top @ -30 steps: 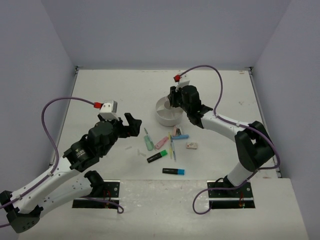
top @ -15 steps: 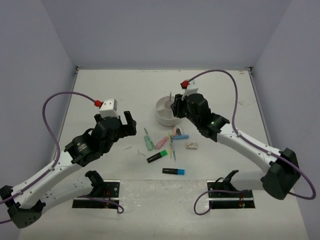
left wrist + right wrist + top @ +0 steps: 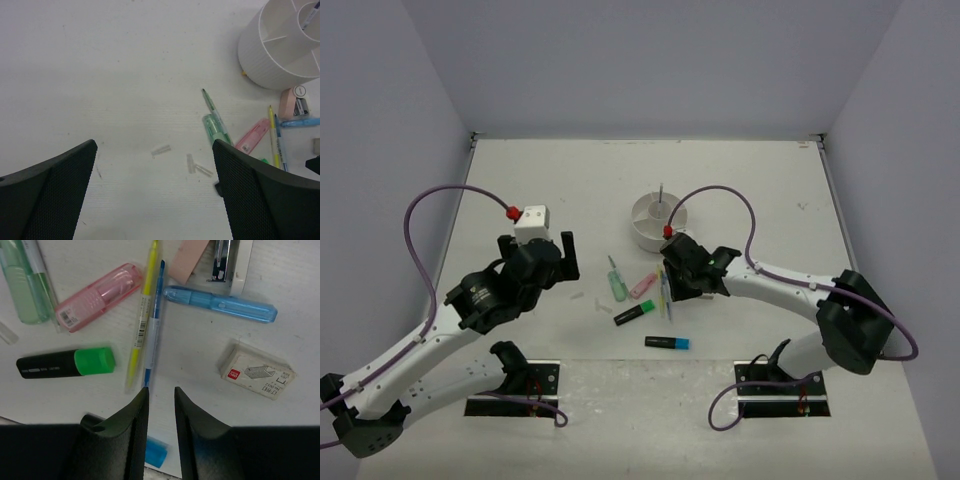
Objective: Sort the stationery into containers
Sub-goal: Pick up the pen from the center of the board.
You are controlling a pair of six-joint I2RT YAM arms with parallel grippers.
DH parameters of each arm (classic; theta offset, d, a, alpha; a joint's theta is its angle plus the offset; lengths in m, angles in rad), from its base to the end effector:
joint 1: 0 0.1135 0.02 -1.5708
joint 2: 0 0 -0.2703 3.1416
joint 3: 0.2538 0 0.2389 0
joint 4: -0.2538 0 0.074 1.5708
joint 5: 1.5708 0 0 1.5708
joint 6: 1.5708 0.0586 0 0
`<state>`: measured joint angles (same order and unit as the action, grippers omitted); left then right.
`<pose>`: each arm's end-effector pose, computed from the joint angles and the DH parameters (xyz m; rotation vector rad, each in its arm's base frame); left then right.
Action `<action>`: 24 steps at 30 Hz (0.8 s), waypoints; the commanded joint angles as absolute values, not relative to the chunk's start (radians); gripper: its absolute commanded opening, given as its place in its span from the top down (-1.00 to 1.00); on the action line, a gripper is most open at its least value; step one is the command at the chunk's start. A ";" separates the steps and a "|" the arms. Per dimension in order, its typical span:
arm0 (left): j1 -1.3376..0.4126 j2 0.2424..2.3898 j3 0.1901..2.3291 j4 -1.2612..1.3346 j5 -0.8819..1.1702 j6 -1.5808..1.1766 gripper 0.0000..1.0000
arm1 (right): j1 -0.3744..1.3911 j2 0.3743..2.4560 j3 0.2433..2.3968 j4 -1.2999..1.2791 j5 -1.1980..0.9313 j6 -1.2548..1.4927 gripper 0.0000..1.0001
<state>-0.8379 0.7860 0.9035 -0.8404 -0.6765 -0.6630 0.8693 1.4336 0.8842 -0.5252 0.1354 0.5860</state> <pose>0.1218 -0.0805 0.3122 -0.1479 2.1094 -0.1055 0.1832 0.2045 0.1955 -0.3310 2.6454 0.3142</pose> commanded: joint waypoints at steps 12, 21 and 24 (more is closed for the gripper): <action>-0.836 0.799 0.873 -0.793 -0.650 -0.621 -1.00 | 0.877 1.654 1.016 -0.531 0.092 0.601 0.46; -0.836 0.777 0.870 -0.790 -0.647 -0.618 -1.00 | 0.879 1.725 1.051 -0.545 0.125 0.599 0.49; -0.837 0.771 0.868 -0.786 -0.647 -0.618 -1.00 | 0.878 1.750 1.055 -0.543 0.135 0.602 0.54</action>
<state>-0.8379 0.7863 0.8719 -0.8238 -0.6403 -0.6426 0.8715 1.7191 1.0211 -0.5347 0.0965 0.5907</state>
